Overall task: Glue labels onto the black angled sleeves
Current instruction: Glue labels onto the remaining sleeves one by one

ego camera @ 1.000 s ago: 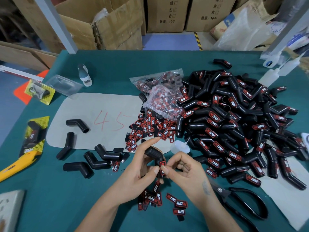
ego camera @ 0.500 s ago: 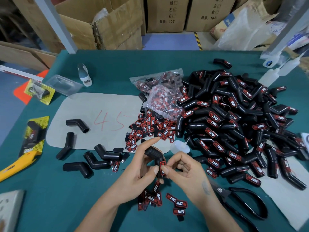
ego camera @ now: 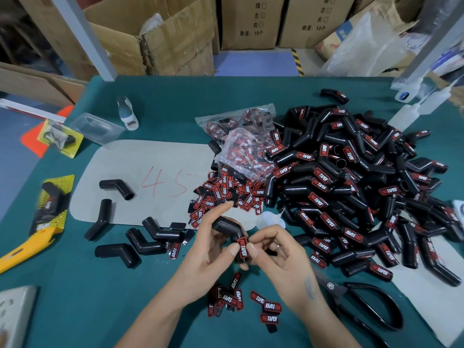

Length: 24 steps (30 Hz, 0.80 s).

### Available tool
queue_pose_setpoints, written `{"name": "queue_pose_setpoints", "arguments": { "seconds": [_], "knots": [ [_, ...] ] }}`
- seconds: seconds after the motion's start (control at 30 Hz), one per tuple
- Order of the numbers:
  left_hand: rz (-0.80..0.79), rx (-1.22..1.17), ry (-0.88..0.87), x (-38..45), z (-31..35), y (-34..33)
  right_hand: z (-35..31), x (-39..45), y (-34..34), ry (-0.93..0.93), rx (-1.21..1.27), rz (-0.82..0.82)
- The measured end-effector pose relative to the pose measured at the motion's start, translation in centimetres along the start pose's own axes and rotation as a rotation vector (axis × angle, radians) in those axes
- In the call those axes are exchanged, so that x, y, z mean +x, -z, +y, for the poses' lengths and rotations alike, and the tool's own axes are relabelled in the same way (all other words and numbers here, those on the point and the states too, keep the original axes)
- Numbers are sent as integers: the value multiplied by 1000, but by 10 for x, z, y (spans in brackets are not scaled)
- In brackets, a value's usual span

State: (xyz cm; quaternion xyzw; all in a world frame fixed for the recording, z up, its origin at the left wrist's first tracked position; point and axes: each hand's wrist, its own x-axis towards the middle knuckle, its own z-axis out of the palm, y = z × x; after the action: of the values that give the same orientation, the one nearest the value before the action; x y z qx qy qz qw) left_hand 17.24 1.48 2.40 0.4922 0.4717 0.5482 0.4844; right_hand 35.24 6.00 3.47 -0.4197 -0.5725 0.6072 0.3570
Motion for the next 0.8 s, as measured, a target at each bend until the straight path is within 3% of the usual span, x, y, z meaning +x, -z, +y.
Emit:
{"name": "queue_pose_setpoints", "arguments": {
  "seconds": [0.23, 0.37, 0.5, 0.8],
  "knots": [
    [280, -368, 2, 3, -4, -11, 5, -7, -6, 14, -55, 105],
    [360, -492, 32, 1, -3, -18, 7, -4, -13, -5, 43, 73],
    [380, -477, 51, -2, 1, -23, 3, -3, -13, -19, 214, 29],
    [300, -189, 26, -7, 4, -26, 4, 0, -11, -33, 229, 80]
  ]
}}
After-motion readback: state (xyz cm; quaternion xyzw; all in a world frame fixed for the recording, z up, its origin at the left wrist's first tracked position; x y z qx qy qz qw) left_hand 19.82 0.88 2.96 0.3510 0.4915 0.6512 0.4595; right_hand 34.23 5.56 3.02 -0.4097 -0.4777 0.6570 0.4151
